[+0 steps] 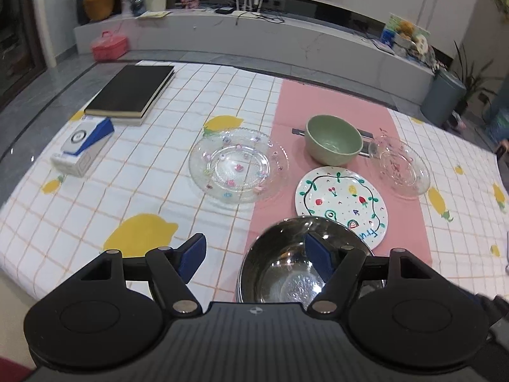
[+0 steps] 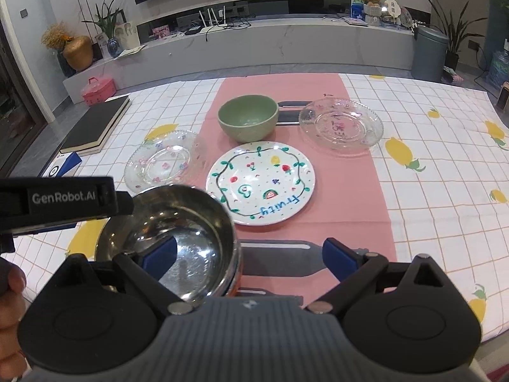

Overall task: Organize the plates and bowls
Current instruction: 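Move the left tool to the green ceramic bowl rim and grasp it, then lower the green bowl into the steel bowls with the left tool while the right tool steadies it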

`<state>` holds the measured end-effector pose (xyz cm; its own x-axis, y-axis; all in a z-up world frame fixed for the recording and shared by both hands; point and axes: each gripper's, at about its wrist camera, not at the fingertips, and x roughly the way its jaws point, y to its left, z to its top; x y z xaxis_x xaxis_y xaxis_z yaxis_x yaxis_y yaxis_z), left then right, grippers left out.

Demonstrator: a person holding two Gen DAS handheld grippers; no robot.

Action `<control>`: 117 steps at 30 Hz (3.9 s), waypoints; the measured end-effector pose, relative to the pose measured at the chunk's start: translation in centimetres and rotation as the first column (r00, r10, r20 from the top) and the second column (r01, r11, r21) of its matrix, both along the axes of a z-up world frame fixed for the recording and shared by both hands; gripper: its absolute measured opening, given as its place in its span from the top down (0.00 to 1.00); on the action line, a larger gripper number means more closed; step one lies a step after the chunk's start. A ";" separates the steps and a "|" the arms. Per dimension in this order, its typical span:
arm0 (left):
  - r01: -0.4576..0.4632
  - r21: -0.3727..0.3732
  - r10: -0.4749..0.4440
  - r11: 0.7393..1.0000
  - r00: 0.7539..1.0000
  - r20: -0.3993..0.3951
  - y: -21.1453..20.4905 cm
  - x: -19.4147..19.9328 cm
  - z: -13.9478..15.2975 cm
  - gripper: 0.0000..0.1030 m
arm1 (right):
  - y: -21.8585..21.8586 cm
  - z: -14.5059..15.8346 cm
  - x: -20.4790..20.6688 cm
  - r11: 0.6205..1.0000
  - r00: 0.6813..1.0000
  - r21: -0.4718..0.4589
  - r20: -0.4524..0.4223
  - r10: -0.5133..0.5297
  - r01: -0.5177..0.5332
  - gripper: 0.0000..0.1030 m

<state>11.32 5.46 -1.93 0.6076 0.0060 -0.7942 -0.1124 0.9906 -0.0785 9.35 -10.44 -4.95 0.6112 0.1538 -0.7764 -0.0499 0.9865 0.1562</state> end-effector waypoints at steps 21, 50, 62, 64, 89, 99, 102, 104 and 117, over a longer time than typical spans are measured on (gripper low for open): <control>0.340 -0.128 -0.351 0.932 0.933 -0.077 -0.6 8.8 -1.6 0.19 | -7.8 -4.3 5.7 0.929 0.995 0.356 -0.051 -0.089 0.102 0.15; 0.231 -0.231 -0.261 0.945 0.959 -0.108 0.5 19.3 -4.6 0.28 | -6.3 -3.0 16.8 0.965 0.997 0.261 0.062 -0.050 0.032 0.58; 0.182 -0.296 -0.225 0.938 0.967 -0.118 -0.6 23.6 -6.8 0.33 | -4.4 -8.1 22.0 0.948 0.999 0.315 -0.023 -0.049 0.054 0.69; 0.139 -0.312 -0.195 0.940 0.968 -0.158 -0.5 24.3 -7.8 0.36 | -4.2 -8.5 22.4 0.946 0.998 0.320 -0.034 -0.043 0.052 0.77; 0.168 -0.163 -0.197 0.972 0.963 -0.184 -4.2 23.4 -9.6 0.81 | -4.2 -9.5 23.4 0.908 0.991 0.398 -0.086 -0.107 0.132 0.84; 0.154 -0.082 -0.163 0.985 0.981 -0.108 -3.8 19.3 -3.3 0.81 | -2.9 -4.2 19.5 0.910 0.994 0.406 0.018 -0.104 0.088 0.86; 0.142 -0.063 -0.147 0.988 0.986 -0.077 -3.9 17.3 -1.1 0.81 | -2.6 -1.9 17.6 0.915 0.993 0.397 0.052 -0.105 0.076 0.86; 0.138 -0.054 -0.142 0.989 0.988 -0.063 -4.1 15.9 0.2 0.81 | -2.5 -0.5 16.3 0.916 0.992 0.395 0.069 -0.108 0.072 0.87; 0.090 -0.110 -0.089 0.990 0.996 0.015 -3.5 5.7 5.3 0.81 | -2.4 6.2 4.8 0.918 0.980 0.390 0.143 -0.138 0.072 0.88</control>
